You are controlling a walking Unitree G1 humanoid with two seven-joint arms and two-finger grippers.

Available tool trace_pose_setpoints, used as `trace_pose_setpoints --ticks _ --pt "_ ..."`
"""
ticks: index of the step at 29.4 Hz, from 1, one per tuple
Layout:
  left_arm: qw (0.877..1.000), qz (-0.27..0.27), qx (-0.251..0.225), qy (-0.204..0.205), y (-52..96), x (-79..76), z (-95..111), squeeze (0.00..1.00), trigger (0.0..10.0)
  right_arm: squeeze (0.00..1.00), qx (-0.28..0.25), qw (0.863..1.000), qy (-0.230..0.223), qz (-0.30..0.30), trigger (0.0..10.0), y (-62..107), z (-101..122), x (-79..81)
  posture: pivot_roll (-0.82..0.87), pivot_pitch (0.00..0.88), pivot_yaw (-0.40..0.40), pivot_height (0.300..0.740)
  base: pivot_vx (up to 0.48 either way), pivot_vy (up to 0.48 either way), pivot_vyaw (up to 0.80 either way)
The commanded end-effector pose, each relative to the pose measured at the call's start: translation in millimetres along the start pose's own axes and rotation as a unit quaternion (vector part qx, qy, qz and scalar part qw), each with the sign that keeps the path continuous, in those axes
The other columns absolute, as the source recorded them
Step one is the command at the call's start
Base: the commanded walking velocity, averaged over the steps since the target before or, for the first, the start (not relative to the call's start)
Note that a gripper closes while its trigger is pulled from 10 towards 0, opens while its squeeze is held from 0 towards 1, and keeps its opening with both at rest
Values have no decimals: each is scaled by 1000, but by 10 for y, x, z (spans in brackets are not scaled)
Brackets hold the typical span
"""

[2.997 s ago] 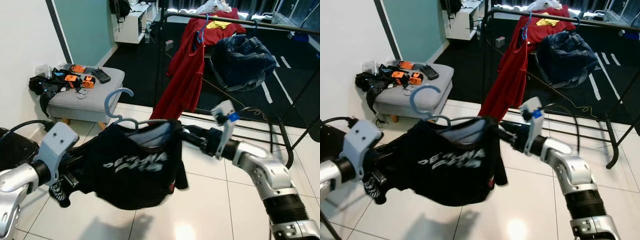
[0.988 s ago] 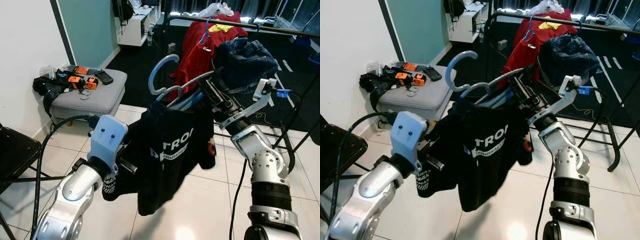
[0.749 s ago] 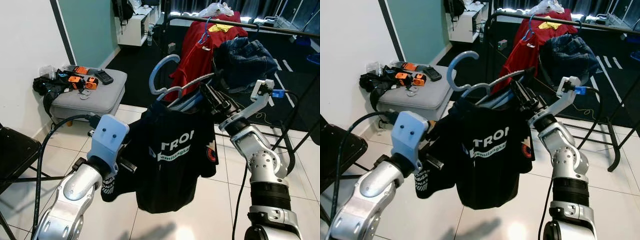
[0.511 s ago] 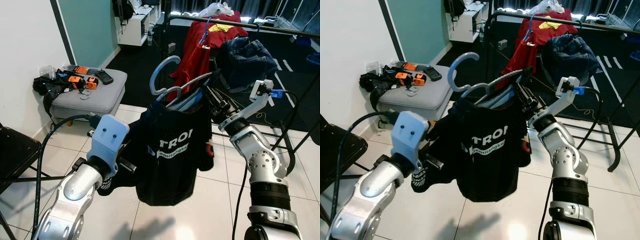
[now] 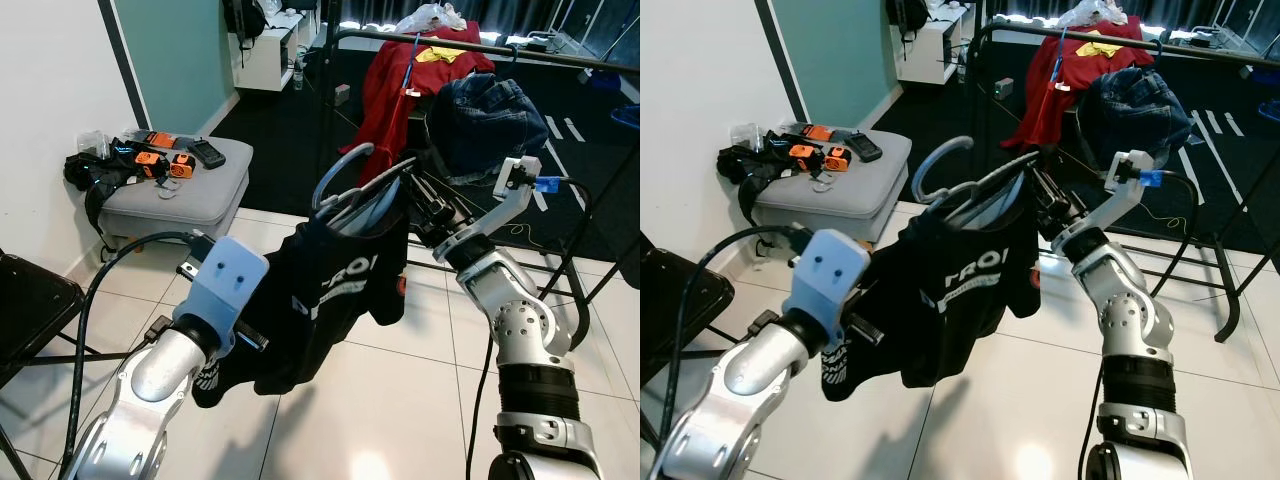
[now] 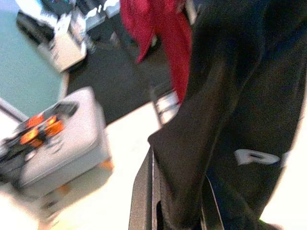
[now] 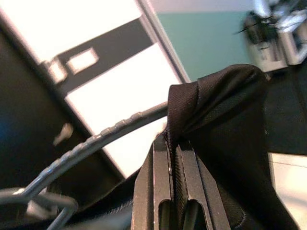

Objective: Hang hanger

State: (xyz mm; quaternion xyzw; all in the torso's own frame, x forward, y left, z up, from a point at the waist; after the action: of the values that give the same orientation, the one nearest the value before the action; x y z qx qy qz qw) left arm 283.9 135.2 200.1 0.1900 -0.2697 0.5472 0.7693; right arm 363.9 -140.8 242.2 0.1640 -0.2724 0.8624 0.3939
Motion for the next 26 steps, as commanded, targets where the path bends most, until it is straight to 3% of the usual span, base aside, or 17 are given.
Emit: trace_pose_setpoints --ticks 1,4,12,14,18,26 --pt "1000 2 18 -17 10 46 -52 0 10000 0 19 999 15 24 0 -11 -56 90 -37 96 -30 740 0 0 0" --pt "997 -1 56 -58 57 170 -188 0 10000 0 37 998 16 48 0 -14 -126 181 -33 94 -28 740 0 0 0" --pt "993 14 81 -82 118 350 -262 0 10000 0 82 993 32 82 0 42 -298 285 -35 93 -26 740 0 0 0" --pt "991 33 95 -84 172 517 -317 0 10000 0 89 994 45 54 0 95 -295 161 -38 94 -26 740 0 0 0" --pt "988 42 113 -102 247 666 -390 0 10000 0 83 995 63 9 0 125 -226 -12 -40 95 -26 740 0 0 0" --pt "982 28 127 -136 323 740 -431 0 10000 0 66 993 86 -55 0 156 -84 -239 -38 96 -28 740 0 0 0"
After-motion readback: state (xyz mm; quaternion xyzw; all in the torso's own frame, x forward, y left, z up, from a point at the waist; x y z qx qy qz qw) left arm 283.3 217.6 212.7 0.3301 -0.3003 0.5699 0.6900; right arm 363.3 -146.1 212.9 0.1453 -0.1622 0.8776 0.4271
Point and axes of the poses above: a point about 5 cm out from each wrist's last joint towards the gripper, its own y axis pointing back from the gripper into the wrist, its own z axis along the axis of the wrist's last joint, x = y × z, the point moved 3 cm from there along -y, pointing out of the wrist towards the gripper, and after that the axes turned 8 degrees about -y, right-handed, at the moved point
